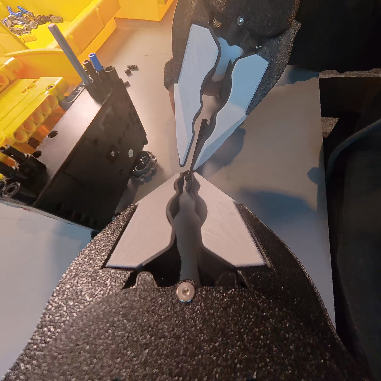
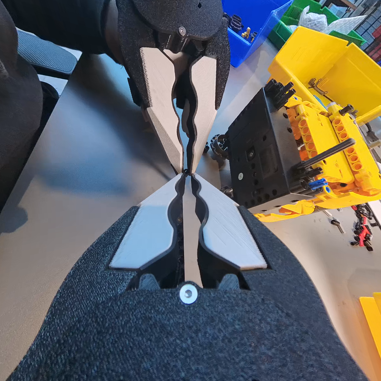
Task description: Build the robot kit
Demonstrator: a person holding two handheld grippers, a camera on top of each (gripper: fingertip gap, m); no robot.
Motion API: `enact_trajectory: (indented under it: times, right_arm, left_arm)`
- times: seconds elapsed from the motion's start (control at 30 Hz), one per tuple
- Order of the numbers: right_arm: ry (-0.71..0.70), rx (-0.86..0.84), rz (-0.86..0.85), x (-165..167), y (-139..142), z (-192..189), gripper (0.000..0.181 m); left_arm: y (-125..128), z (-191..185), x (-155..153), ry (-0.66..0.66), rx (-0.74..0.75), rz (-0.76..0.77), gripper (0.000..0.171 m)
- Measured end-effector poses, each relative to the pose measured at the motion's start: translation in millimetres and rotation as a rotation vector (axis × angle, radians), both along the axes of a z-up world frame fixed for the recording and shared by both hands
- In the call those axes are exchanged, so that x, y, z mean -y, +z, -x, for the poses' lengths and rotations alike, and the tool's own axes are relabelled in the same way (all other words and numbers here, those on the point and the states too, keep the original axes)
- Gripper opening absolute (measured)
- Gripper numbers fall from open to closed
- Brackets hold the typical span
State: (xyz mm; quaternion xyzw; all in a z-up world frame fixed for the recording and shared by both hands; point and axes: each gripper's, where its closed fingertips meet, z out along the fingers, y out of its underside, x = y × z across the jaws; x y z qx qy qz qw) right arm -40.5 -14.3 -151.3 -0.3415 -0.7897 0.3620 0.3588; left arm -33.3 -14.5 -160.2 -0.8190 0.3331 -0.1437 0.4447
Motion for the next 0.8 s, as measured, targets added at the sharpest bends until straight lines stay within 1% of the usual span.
enact_trajectory:
  times: [0.53, 0.63, 0.8]
  right_arm:
    - [0.012, 0.003, 0.001, 3.3, 0.2, 0.4, 0.006]
    - [0.015, 0.006, 0.002, 3.5, 0.0, 0.6, 0.006]
    - [0.022, 0.014, -0.005, 3.8, -0.8, 0.2, 0.005]
  left_arm:
    - [-0.3, 1.3, 1.8, 0.029, 0.049, -0.022, 0.004]
    - [-0.7, 1.9, 2.2, 0.031, 0.068, 0.001, 0.004]
    - [-1.3, 2.2, 1.6, 0.018, 0.037, -0.006, 0.004]
